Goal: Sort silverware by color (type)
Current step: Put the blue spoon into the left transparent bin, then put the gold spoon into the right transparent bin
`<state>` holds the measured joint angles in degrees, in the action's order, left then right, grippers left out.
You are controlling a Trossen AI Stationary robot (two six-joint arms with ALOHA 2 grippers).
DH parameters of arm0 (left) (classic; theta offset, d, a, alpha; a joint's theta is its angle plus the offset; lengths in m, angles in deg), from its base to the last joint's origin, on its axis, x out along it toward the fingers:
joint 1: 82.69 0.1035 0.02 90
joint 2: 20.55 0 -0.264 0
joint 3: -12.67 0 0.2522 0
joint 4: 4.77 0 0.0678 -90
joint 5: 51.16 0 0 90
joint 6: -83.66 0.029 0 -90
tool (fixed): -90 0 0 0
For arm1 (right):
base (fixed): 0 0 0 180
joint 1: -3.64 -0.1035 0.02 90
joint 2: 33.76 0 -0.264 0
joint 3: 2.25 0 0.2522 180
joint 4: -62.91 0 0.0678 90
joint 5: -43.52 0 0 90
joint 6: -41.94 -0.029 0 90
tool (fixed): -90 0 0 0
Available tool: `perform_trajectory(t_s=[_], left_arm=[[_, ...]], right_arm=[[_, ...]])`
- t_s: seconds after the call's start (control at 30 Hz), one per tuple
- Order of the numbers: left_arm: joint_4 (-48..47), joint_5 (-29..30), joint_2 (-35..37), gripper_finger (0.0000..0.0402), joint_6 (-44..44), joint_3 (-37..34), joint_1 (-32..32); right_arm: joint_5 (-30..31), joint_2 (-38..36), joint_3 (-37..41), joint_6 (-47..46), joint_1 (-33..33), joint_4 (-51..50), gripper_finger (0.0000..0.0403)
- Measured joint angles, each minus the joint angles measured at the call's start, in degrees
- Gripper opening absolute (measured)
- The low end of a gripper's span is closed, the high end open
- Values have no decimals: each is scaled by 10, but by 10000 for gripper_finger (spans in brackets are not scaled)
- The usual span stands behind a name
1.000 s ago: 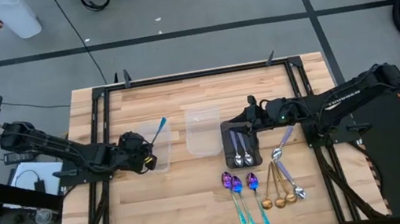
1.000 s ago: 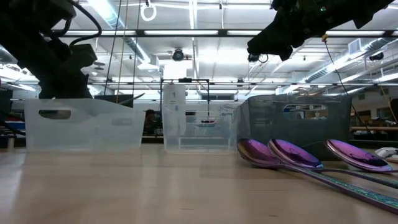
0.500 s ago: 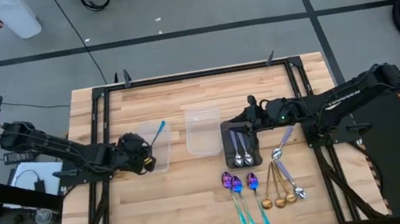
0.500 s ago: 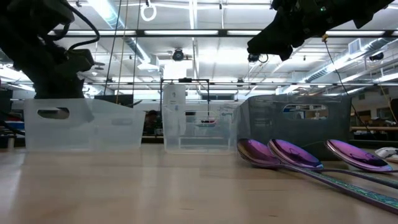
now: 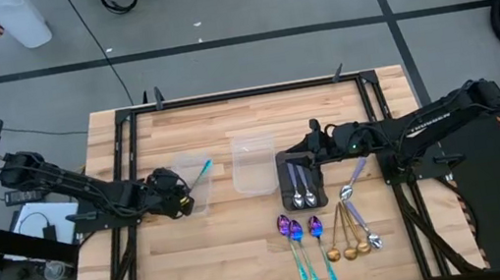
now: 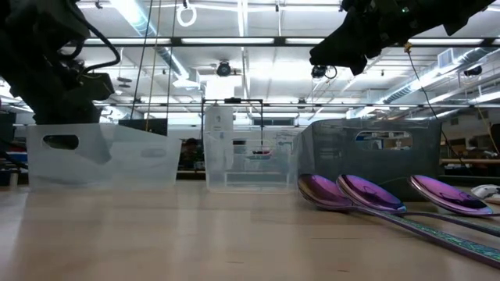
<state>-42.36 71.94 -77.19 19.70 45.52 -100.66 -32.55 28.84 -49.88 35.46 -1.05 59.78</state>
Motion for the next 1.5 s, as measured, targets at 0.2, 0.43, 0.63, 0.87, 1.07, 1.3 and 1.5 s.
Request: perform_trajectory(t_s=[0.2, 0.43, 0.63, 0.87, 1.07, 1.3, 1.5], left_arm=[[0, 21, 0, 160, 82, 31, 1], [4, 38, 0, 156, 177, 91, 1], [97, 3, -26, 153, 242, 112, 1], [268, -38, -83, 153, 359, 112, 1], [362, -76, -112, 153, 479, 112, 1], [416, -77, -116, 153, 588, 112, 2], [458, -77, -116, 153, 621, 112, 25]], right_arm=[[0, 0, 0, 0, 0, 0, 132], [0, 0, 0, -5, 0, -4, 132], [-16, 1, 0, -25, 0, -4, 132], [-18, 16, 0, -37, -2, -15, 132], [-52, 20, 0, -60, -3, -21, 132], [-56, 20, 0, -122, -22, -63, 132], [-41, 24, 0, -189, -80, -78, 132]])
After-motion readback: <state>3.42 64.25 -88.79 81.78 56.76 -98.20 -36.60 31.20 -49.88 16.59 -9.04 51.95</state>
